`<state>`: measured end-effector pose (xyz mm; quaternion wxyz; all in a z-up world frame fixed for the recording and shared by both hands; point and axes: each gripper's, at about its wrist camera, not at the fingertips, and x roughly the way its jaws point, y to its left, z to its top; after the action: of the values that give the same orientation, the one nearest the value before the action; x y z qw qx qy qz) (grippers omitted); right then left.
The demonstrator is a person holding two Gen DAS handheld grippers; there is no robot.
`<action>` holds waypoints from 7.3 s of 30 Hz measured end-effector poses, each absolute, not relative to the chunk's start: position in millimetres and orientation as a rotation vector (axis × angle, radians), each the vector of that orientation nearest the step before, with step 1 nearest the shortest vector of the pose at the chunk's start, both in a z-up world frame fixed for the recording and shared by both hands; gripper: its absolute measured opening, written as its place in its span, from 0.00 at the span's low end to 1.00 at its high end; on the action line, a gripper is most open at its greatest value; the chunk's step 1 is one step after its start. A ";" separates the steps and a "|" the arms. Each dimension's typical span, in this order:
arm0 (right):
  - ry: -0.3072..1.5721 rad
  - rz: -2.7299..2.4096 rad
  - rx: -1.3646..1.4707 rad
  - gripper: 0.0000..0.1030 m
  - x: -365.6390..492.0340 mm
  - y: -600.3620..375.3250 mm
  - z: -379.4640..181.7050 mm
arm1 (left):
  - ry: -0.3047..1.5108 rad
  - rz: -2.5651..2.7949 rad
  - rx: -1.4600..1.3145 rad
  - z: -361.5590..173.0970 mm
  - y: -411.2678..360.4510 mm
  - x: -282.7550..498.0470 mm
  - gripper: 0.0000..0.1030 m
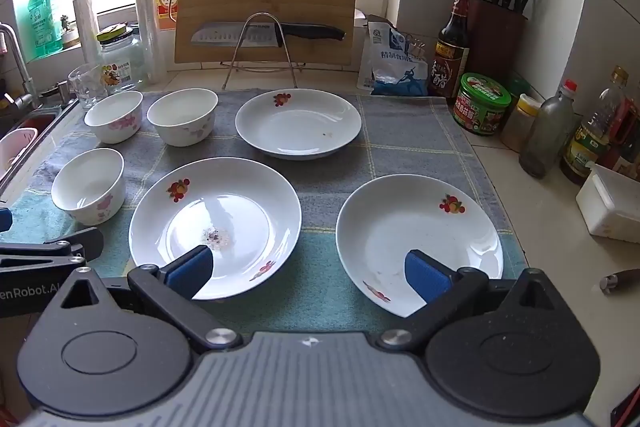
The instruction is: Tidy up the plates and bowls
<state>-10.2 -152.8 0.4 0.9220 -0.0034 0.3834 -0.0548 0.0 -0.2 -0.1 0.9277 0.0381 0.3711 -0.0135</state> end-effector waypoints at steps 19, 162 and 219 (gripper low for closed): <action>0.783 -0.119 -0.012 1.00 -10.9 -151.1 3.5 | 0.754 -0.032 0.082 4.5 -2.0 0.3 0.99; 0.667 0.027 -0.054 1.00 -29.7 -304.4 -128.5 | 0.847 -0.900 0.505 -43.0 -240.7 157.1 0.99; 0.741 0.037 -0.103 1.00 19.9 -327.5 -106.4 | 1.099 -1.223 0.649 -56.5 -316.8 229.8 0.87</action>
<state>19.9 -327.5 -106.4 0.9308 -0.0504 0.3617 0.0180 229.8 -316.8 -56.5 0.6342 0.2837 0.4808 -0.5349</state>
